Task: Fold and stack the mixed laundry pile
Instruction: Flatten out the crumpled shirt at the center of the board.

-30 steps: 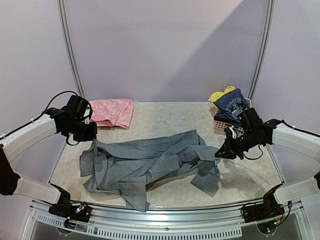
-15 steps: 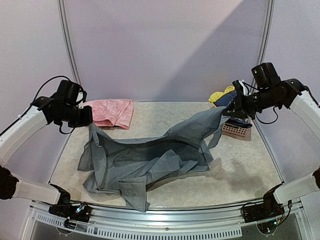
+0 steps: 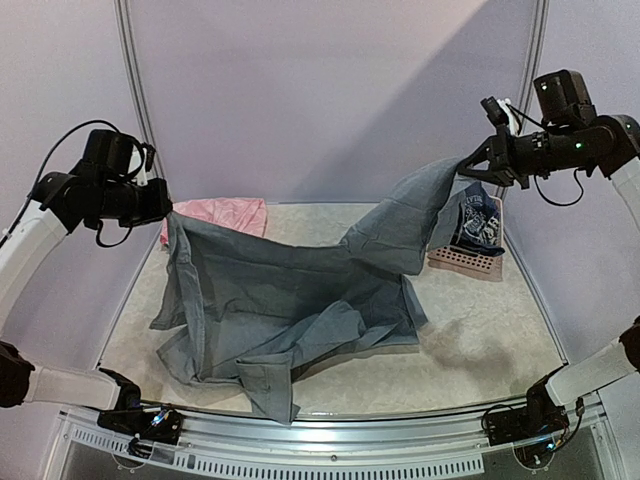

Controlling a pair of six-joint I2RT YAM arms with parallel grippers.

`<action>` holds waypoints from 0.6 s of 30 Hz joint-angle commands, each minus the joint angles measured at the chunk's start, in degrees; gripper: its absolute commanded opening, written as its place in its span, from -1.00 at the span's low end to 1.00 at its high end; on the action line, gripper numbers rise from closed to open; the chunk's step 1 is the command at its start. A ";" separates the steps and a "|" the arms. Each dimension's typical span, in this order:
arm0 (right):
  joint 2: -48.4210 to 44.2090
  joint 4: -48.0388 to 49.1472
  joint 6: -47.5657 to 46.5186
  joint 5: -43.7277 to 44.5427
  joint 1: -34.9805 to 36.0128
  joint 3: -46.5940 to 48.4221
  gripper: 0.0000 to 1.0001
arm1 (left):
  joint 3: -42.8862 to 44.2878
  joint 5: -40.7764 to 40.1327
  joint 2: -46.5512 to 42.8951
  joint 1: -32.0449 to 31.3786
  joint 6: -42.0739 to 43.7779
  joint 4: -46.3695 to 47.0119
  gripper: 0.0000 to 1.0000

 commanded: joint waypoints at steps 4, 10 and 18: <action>0.23 0.68 -2.21 -5.11 -0.37 8.70 -1.00 | 6.17 1.05 -3.09 0.69 2.01 -0.62 -1.00; -1.31 3.81 -2.78 -11.76 -0.35 16.19 -1.00 | 9.03 9.39 -6.23 0.63 2.90 3.00 -1.00; -8.98 11.42 -5.88 -11.13 -0.33 21.33 -1.00 | 16.26 18.26 -10.38 0.62 4.97 5.33 -1.00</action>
